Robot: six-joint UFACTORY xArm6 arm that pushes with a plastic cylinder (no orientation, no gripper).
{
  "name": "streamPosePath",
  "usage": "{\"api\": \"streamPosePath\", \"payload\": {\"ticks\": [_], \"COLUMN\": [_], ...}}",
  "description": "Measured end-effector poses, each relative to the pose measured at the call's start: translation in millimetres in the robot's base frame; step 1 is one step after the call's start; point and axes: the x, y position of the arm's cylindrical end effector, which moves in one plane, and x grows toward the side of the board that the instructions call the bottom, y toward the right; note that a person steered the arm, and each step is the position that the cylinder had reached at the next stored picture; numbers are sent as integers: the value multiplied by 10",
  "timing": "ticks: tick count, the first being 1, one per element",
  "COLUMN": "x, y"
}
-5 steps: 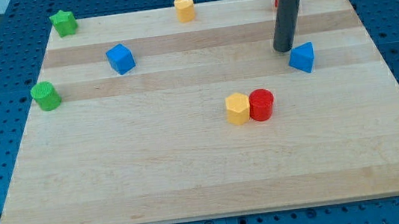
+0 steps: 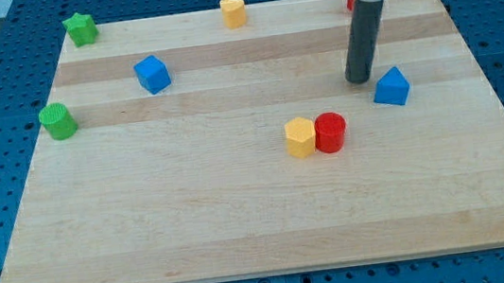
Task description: Push the triangle to the center right of the board
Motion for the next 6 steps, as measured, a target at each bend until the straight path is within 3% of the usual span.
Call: {"api": "streamPosePath", "payload": {"ticks": [1,3,6], "x": [-123,534,574], "y": [-349,-462,473]}}
